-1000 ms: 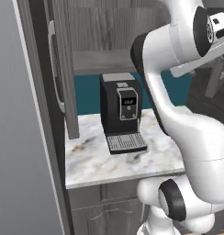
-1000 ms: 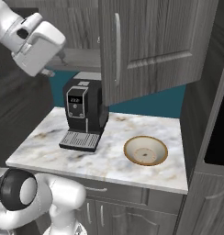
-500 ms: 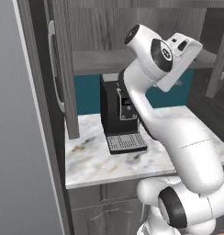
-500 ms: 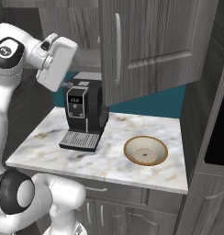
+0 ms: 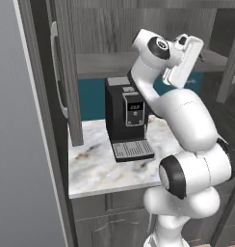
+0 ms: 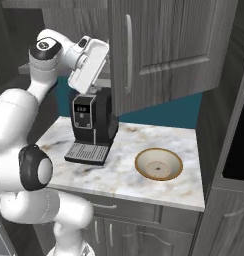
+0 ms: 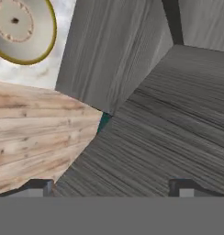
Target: Open the cabinet and setup a tea strainer by placing it in the bowl upright.
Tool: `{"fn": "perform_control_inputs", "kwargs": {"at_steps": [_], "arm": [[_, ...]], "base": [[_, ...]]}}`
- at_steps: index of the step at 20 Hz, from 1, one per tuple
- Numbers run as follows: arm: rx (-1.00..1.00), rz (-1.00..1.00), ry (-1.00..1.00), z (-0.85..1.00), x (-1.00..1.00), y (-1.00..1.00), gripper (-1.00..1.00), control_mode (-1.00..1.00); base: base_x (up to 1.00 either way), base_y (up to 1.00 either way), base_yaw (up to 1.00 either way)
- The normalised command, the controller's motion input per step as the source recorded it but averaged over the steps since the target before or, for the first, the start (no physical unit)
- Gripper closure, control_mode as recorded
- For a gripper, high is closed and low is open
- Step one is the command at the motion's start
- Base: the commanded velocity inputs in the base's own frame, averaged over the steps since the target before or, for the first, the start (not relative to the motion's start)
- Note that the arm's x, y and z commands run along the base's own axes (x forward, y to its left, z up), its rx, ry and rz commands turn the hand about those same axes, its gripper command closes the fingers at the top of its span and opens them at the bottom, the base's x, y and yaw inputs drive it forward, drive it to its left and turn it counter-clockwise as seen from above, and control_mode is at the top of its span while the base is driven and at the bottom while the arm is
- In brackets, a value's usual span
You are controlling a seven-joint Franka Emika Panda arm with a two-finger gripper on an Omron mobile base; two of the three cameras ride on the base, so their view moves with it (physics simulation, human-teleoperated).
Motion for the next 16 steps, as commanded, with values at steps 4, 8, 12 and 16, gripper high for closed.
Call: {"fn": "perform_control_inputs", "kwargs": {"at_steps": [4, 8, 12, 16], "arm": [[-0.02, -0.38, 0.28, -0.07, 0.23, -0.84, -1.00, -1.00], [-0.01, -0.30, 0.13, 0.00, 0.00, -0.97, -1.00, -1.00], [0.00, -0.17, 0.02, 0.00, -0.10, -1.00, -1.00, -1.00], [0.00, -0.02, 0.00, 0.00, -0.21, -1.00, -1.00, -1.00]], "base": [[0.00, 0.00, 0.00], [0.00, 0.00, 0.00], [0.00, 0.00, 0.00], [0.00, 0.00, 0.00]]}}
